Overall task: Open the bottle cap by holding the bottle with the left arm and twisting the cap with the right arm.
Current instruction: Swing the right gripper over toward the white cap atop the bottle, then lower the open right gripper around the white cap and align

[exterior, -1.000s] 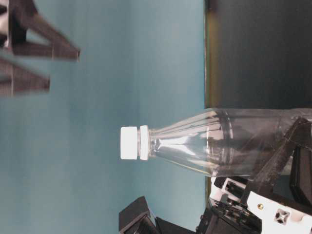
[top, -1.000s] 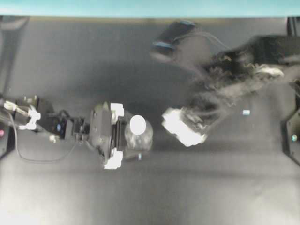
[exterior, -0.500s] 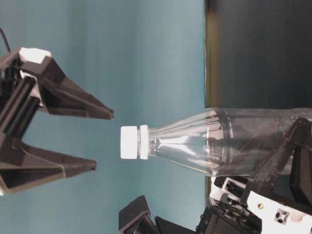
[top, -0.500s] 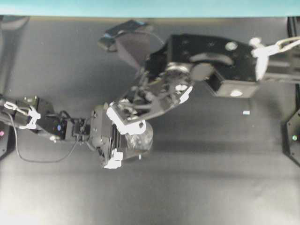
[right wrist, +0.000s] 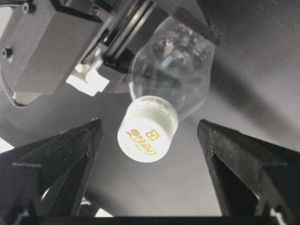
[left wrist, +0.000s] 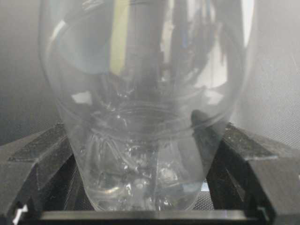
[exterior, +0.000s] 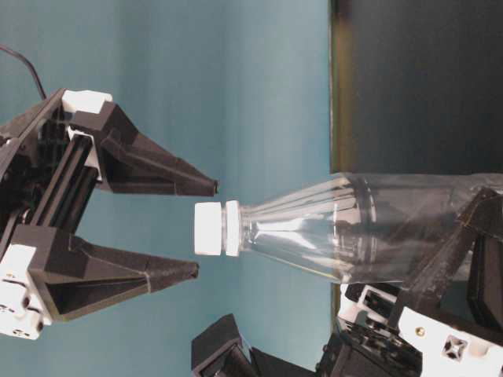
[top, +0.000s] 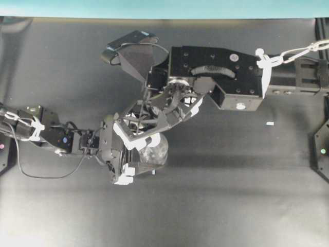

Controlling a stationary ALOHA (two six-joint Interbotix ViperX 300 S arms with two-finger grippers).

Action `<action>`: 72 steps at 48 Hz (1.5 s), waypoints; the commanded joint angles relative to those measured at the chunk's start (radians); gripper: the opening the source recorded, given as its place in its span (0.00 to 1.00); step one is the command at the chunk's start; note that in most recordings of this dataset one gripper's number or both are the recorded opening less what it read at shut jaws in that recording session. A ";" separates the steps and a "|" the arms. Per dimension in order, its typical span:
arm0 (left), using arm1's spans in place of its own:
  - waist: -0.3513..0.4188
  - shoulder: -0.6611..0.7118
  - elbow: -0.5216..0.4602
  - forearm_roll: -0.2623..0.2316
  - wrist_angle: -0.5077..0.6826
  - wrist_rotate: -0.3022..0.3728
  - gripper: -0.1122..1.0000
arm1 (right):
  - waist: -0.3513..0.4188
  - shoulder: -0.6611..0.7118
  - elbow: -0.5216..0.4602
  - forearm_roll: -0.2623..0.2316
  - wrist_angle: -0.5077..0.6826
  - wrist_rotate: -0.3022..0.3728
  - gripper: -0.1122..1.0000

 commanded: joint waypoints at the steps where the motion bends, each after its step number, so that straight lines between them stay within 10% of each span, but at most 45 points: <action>1: -0.006 -0.002 -0.008 0.002 0.003 -0.003 0.84 | 0.008 -0.003 -0.009 -0.003 0.003 0.002 0.81; 20: -0.006 -0.002 -0.008 0.003 0.011 -0.003 0.84 | 0.014 -0.003 -0.003 -0.005 0.005 0.000 0.78; 33: -0.006 -0.002 -0.008 0.003 0.011 -0.003 0.84 | 0.018 -0.003 0.008 -0.006 0.000 -0.023 0.44; 41: -0.008 -0.002 -0.008 0.003 0.011 -0.003 0.84 | 0.018 -0.003 0.005 -0.005 0.002 -0.071 0.44; 72: -0.008 -0.002 -0.006 0.002 0.011 -0.003 0.84 | 0.012 0.009 -0.026 0.028 0.026 -0.920 0.44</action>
